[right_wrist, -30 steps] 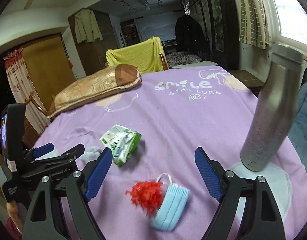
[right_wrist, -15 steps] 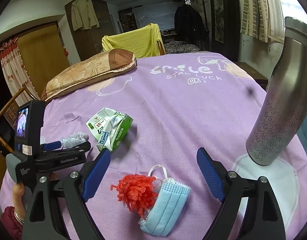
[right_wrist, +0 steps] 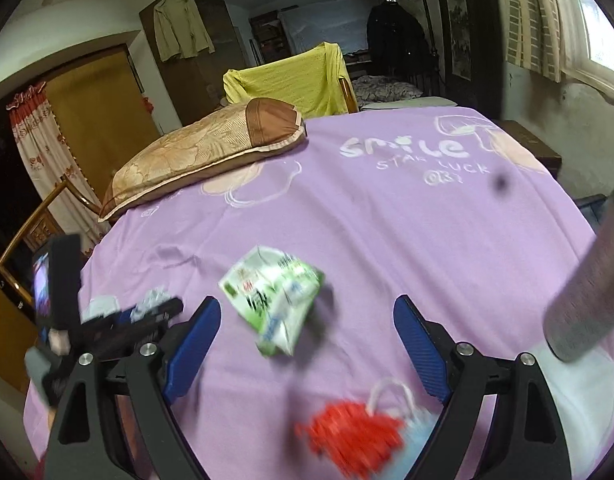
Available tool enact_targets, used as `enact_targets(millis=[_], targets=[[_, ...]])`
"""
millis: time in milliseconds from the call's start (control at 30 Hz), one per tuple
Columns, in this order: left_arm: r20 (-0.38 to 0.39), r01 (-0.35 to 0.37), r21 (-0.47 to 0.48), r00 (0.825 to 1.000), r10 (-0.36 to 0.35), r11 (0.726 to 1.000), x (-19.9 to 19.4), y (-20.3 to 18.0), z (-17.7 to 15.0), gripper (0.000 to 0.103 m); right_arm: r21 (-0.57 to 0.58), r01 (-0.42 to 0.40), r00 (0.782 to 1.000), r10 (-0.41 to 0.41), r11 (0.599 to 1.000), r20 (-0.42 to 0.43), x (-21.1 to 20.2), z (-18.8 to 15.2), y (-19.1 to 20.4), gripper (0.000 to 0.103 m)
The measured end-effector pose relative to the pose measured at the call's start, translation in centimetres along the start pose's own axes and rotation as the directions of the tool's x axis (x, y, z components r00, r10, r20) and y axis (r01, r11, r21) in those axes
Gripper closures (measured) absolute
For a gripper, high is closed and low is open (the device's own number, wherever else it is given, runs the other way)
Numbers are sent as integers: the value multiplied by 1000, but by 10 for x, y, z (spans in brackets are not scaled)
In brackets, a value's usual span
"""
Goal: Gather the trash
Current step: 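Grasp the crumpled white plastic bag with the left tool while the right tool grasps the green carton, then carry the white bag and carton over the wastebasket and open both tools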
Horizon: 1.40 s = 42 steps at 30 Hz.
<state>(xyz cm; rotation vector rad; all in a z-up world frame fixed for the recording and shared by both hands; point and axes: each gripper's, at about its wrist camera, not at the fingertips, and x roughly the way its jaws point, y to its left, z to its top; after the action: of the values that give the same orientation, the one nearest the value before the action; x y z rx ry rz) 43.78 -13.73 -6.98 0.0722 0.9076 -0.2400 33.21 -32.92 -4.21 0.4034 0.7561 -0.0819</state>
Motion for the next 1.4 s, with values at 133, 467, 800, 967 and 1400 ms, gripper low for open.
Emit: enact_targets(millis=[133, 467, 800, 967, 1400], targets=[[3, -9, 4, 1000, 9, 1000, 0, -2, -1, 58, 11, 28, 1000, -28, 1000, -14, 29, 6, 13, 16], [-13, -26, 24, 1000, 27, 999, 7, -7, -3, 58, -67, 126, 989, -130, 990, -69, 71, -14, 21, 22], [-13, -40, 48, 999, 41, 998, 9, -11, -6, 58, -92, 103, 993, -108, 990, -54, 66, -18, 20, 75], [52, -42, 79, 998, 38, 996, -9, -19, -7, 58, -81, 125, 991, -121, 989, 53, 32, -9, 16, 77], [176, 52, 81, 982, -66, 995, -110, -28, -42, 58, -139, 184, 949, -140, 973, 282, -91, -26, 18, 78]])
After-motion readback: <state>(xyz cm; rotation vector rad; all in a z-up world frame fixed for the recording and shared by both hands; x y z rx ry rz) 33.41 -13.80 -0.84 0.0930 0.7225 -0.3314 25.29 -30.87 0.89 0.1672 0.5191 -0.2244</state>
